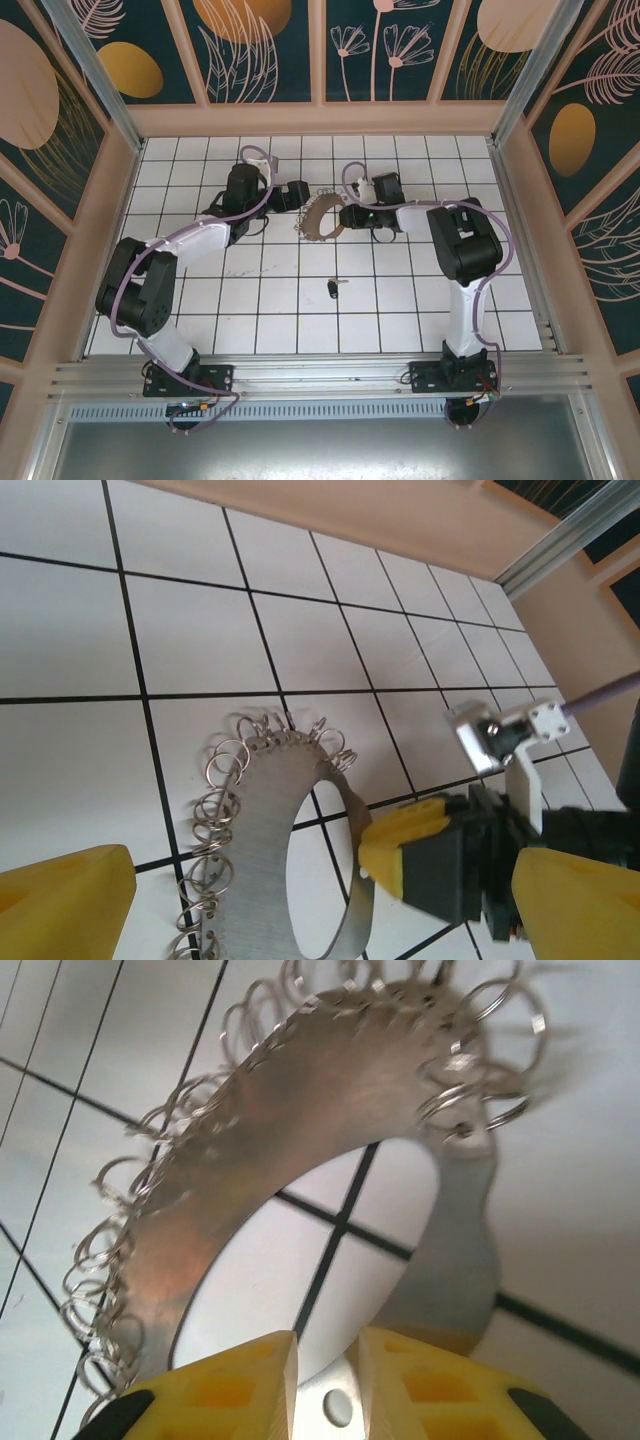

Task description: Put the keys on the keyring

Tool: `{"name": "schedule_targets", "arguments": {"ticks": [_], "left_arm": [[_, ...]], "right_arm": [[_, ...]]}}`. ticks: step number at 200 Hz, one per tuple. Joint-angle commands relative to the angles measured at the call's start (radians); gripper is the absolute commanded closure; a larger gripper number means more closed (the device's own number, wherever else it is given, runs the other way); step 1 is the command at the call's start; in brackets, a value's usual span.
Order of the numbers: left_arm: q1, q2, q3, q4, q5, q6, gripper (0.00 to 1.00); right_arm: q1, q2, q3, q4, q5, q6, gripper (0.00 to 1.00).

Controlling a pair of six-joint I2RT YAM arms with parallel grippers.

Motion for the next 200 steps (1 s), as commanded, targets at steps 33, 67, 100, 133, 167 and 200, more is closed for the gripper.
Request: {"name": "schedule_targets", "arguments": {"ticks": [33,67,100,133,167,200], "left_arm": [[-0.004,-0.053,-0.037,0.02,-0.001,-0.019,0.03],[-0.004,-0.071,-0.069,0.024,-0.003,-0.025,0.03],[-0.004,-0.092,-0.087,0.024,-0.009,-0.026,0.02],[-0.004,-0.114,-0.091,0.016,-0.02,-0.019,0.02],[-0.004,-0.157,-0.079,-0.02,-0.061,0.017,0.01],[-0.004,-0.215,-0.063,-0.065,-0.096,0.048,0.02]], "right_arm": [[0.088,-0.072,-0.138,0.015,-0.007,0.047,0.78],[0.153,-0.082,-0.173,0.022,0.014,0.059,0.79],[0.208,-0.105,-0.171,0.01,0.028,0.056,0.79],[0.209,-0.225,-0.125,-0.059,0.086,0.032,0.74],[0.209,-0.319,-0.035,-0.204,0.208,-0.045,0.51],[0.2,-0.415,-0.019,-0.249,0.324,-0.076,0.01]]}}
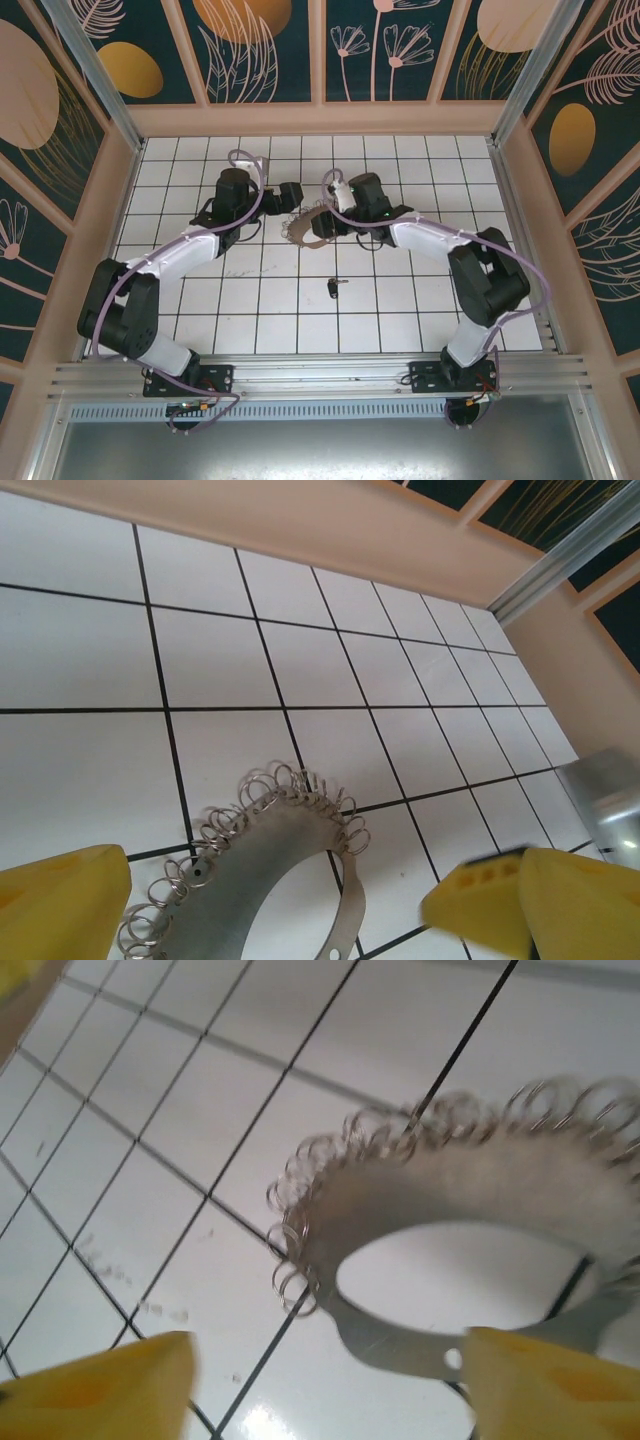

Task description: Put the keys on the keyring

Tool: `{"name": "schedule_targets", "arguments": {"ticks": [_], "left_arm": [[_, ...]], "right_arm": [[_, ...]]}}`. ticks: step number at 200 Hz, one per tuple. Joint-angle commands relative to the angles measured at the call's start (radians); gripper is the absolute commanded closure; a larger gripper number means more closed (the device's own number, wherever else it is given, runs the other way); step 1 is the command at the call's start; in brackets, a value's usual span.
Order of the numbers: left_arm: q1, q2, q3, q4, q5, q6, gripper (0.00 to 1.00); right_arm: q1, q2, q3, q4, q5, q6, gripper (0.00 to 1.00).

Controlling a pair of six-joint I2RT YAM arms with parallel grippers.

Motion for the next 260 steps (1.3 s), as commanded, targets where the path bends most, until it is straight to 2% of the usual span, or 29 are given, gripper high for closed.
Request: {"name": "schedule_targets", "arguments": {"ticks": [1,39,57,59,67,87,98,135,147,176,196,204,231,260], "left_arm": [[-0.004,-0.063,0.017,-0.041,-0.042,0.043,0.01],[-0.004,-0.149,0.015,-0.061,-0.098,0.065,0.01],[-0.004,-0.189,0.006,-0.062,-0.144,0.065,0.01],[-0.004,-0.193,0.004,-0.063,-0.149,0.065,0.01],[-0.003,-0.207,-0.002,-0.061,-0.169,0.063,0.02],[-0.004,-0.23,-0.022,-0.049,-0.192,0.045,0.01],[-0.004,-0.23,-0.027,-0.049,-0.189,0.033,0.02],[-0.004,-0.17,-0.021,-0.037,-0.09,0.026,0.01],[-0.003,-0.135,-0.01,-0.039,-0.046,0.031,0.01],[-0.005,-0.024,0.025,-0.023,0.091,0.023,0.03],[-0.021,0.06,0.055,-0.014,0.16,0.018,0.07],[-0.037,0.092,0.079,-0.024,0.166,0.029,0.08],[-0.112,0.209,0.178,-0.129,0.129,0.1,0.13],[-0.176,0.313,0.3,-0.253,0.043,0.169,0.24]], "right_arm": [[-0.009,-0.081,0.026,-0.084,0.131,-0.047,0.01],[-0.016,-0.179,0.004,-0.046,0.319,0.006,0.01],[-0.033,-0.19,0.0,-0.028,0.326,0.056,0.01],[-0.057,-0.187,0.004,-0.031,0.324,0.062,0.01],[-0.092,-0.172,0.016,-0.041,0.279,0.065,0.01],[-0.171,-0.131,0.008,-0.012,0.065,0.073,0.03],[-0.206,-0.113,-0.024,0.042,-0.028,0.084,0.11],[-0.279,-0.006,-0.061,0.128,-0.128,0.141,0.34],[-0.293,0.028,-0.065,0.144,-0.155,0.161,0.35],[-0.3,0.047,-0.101,0.196,-0.157,0.179,0.28],[-0.305,0.022,-0.134,0.221,-0.124,0.192,0.13],[-0.31,0.01,-0.147,0.227,-0.113,0.198,0.02],[-0.318,-0.038,-0.188,0.238,-0.039,0.227,0.01],[-0.34,-0.101,-0.234,0.251,0.026,0.269,0.01]]}}
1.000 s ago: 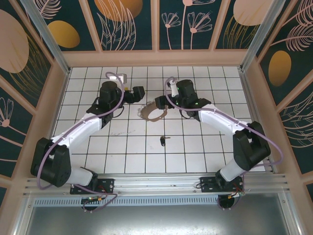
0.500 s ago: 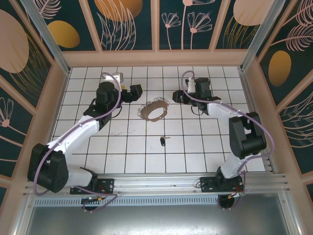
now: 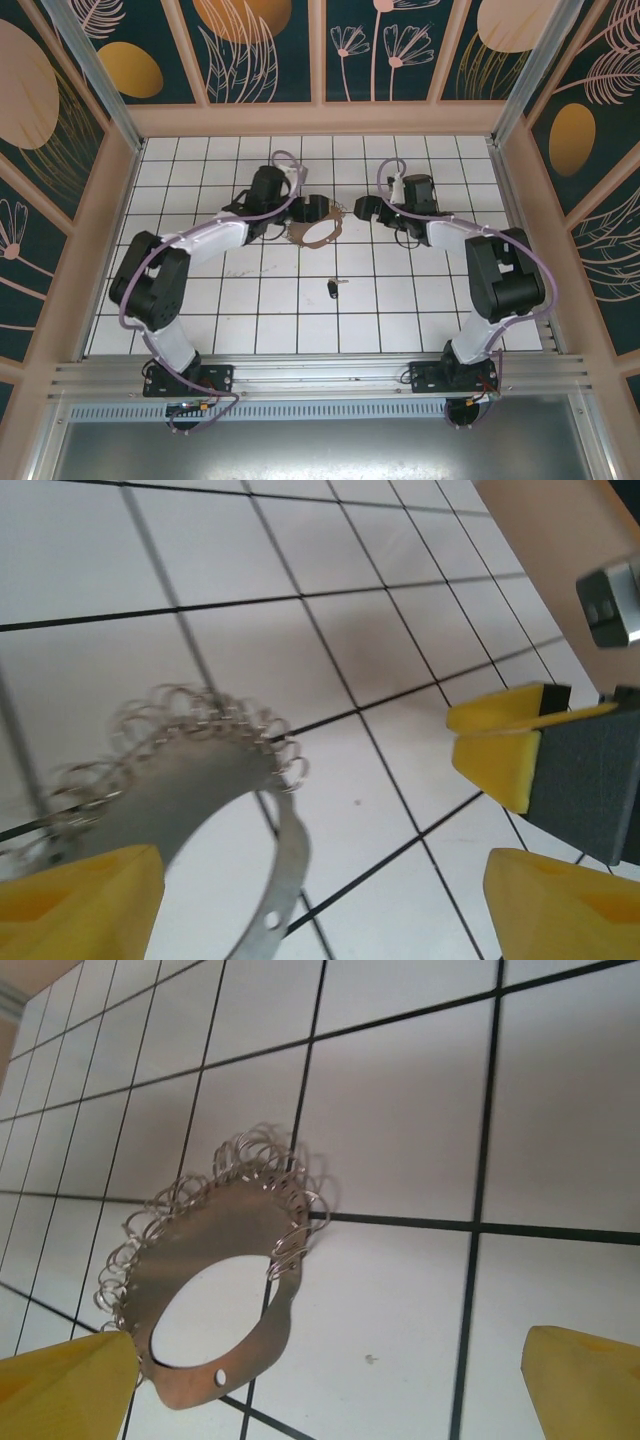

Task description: Put the keys on the keyring

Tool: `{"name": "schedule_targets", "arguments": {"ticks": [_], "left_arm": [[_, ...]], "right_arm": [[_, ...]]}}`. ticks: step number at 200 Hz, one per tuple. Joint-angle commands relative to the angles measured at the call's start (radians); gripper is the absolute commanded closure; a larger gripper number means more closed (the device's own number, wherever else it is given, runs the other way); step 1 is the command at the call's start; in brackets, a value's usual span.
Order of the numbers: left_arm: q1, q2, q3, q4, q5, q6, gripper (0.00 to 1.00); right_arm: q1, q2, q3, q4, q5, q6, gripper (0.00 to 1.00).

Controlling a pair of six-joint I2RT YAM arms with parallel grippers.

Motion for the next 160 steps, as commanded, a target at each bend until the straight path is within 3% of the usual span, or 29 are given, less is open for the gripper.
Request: {"name": "schedule_targets", "arguments": {"ticks": [1,63,86,114,160], "left_arm": [[-0.044,0.063,0.093,-0.122,-0.057,0.084,0.24],[-0.119,0.221,0.254,-0.234,-0.136,0.14,0.46],[-0.143,0.27,0.307,-0.277,-0.175,0.155,0.47],[-0.156,0.325,0.373,-0.331,-0.212,0.159,0.55],[-0.158,0.375,0.419,-0.35,-0.254,0.161,0.55]], "right_arm": [[-0.028,-0.088,-0.046,0.058,0.067,0.053,0.01],[-0.195,-0.187,-0.149,0.143,-0.135,0.173,0.01],[-0.236,-0.188,-0.173,0.172,-0.191,0.213,0.01],[-0.239,-0.209,-0.19,0.169,-0.198,0.217,0.01],[-0.237,-0.24,-0.227,0.181,-0.193,0.229,0.01]]}}
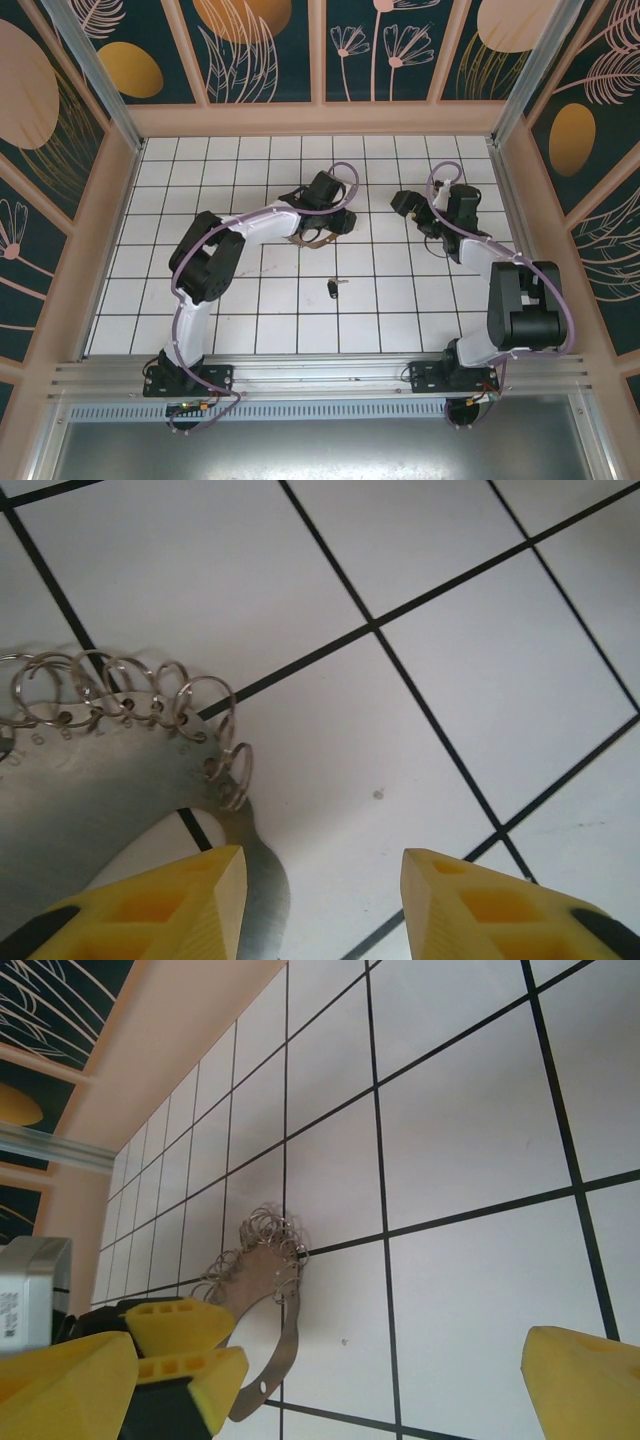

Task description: Put the keys on the keyring

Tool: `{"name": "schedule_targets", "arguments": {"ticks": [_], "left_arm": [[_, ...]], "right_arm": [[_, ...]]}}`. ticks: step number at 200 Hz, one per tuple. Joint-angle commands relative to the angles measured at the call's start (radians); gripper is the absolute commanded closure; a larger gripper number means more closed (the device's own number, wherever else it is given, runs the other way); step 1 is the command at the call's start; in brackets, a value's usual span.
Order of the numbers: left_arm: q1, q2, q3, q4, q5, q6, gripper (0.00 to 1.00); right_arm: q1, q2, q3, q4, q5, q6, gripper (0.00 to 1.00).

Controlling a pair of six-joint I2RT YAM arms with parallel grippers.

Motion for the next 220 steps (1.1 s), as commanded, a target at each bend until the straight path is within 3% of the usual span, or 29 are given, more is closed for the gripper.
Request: {"name": "schedule_targets", "arguments": {"ticks": [1,220], "left_arm": [[0.001,0.036,0.045,-0.044,-0.045,0.021,0.55],[0.002,0.196,0.191,-0.073,-0.115,0.077,0.59]], "right_arm": [[0.0,-0.036,-0.023,0.049,-0.027,0.021,0.01],[0.003,-0.089,-0.048,0.006,-0.014,-0.017,0.05]]}}
